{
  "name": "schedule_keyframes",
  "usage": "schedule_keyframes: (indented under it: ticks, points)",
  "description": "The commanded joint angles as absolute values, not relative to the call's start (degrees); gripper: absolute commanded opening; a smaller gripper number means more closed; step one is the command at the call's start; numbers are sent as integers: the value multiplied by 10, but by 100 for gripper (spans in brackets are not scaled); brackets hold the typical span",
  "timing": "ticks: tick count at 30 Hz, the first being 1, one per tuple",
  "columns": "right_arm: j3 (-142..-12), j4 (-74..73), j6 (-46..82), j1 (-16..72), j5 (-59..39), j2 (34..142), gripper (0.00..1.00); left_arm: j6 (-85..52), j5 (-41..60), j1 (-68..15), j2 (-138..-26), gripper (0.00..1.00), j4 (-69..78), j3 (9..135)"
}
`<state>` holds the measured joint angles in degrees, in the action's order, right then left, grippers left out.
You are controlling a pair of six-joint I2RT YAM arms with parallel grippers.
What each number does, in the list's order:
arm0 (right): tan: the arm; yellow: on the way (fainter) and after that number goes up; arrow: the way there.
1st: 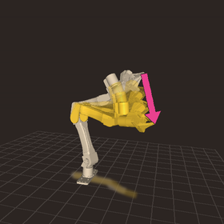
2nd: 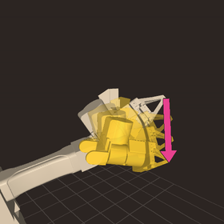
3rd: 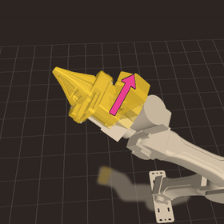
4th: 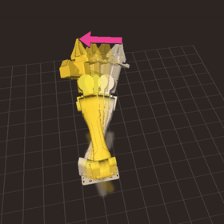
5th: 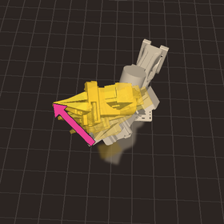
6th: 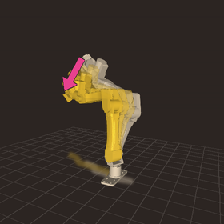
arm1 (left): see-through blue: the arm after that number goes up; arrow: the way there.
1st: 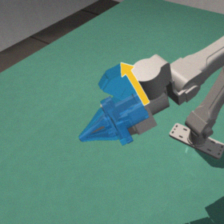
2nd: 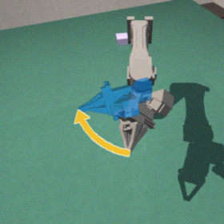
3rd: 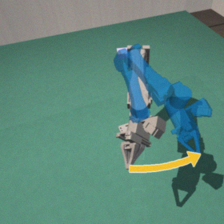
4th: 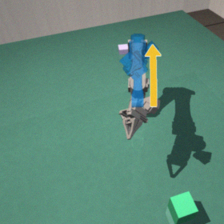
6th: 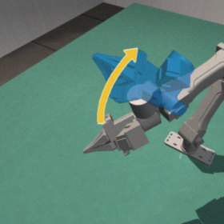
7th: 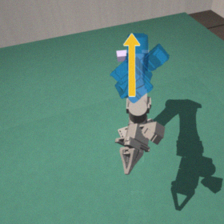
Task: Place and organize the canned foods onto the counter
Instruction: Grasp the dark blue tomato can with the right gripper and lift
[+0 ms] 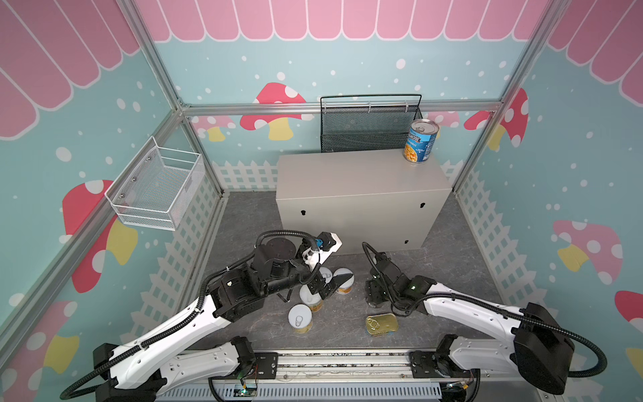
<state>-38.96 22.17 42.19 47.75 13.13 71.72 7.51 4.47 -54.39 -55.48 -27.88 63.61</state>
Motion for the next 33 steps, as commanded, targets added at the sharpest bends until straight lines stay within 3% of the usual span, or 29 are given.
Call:
schedule_keyframes:
  ticks: [1, 5, 10, 14, 33]
  points:
    - [-421, 168, 394, 481, 155, 735, 72, 89, 39, -540, -551, 99, -287, 628]
    - [-437, 160, 354, 480, 185, 758, 75, 90, 39, -539, -551, 99, -286, 627]
    - [-432, 148, 337, 480, 186, 748, 88, 90, 39, -539, -552, 99, -285, 627]
    - [-388, 113, 337, 480, 169, 703, 94, 89, 43, -539, -556, 99, -284, 626]
    - [-238, 48, 349, 486, 151, 555, 96, 81, 64, -533, -573, 99, -282, 631]
